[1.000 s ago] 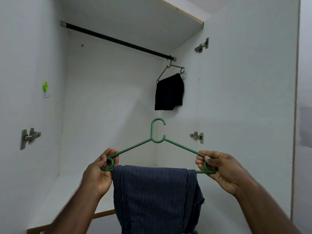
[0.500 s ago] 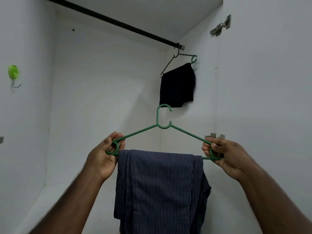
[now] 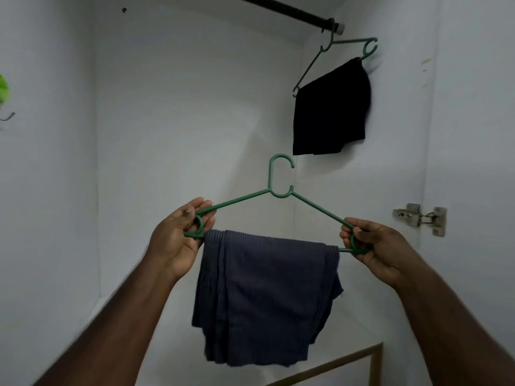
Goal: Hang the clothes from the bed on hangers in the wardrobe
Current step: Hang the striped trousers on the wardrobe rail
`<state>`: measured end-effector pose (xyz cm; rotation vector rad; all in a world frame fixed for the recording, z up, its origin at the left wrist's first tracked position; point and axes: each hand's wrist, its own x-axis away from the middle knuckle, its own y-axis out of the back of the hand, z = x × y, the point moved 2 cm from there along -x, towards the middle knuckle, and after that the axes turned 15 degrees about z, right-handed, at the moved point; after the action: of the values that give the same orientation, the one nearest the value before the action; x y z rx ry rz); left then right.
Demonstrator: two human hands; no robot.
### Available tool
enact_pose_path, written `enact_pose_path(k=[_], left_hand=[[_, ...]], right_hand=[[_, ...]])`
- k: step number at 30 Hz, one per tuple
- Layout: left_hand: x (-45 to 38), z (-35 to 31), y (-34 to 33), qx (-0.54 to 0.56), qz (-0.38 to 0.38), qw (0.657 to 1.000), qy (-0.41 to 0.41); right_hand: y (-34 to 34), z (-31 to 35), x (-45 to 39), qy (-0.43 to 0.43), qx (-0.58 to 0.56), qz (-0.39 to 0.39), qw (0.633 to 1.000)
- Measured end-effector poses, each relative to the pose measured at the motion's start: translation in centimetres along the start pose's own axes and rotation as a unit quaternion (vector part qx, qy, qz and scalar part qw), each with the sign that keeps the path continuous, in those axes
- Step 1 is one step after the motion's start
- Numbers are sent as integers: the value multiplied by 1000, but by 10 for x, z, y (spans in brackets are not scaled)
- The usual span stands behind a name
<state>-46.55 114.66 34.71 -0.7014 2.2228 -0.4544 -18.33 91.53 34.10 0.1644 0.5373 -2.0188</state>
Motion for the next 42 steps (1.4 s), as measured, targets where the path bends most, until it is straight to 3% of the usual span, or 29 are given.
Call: enact_pose_path(k=[11, 16, 21, 29, 42], left_hand=[[-53, 20, -6, -16, -24, 999, -35], [-88, 35, -15, -70, -52, 996, -29], [-126, 44, -19, -30, -67, 997, -33], [-187, 57, -8, 53, -12, 998, -30], [-310, 53, -15, 78, 51, 994, -61]], right_hand=[[28, 20, -46, 49, -33, 79, 995], [35, 48, -69, 97, -31, 57, 993], [39, 66, -97, 135, -26, 46, 989], [33, 83, -154, 194, 6, 9, 981], [3, 148, -249, 284, 108, -63, 951]])
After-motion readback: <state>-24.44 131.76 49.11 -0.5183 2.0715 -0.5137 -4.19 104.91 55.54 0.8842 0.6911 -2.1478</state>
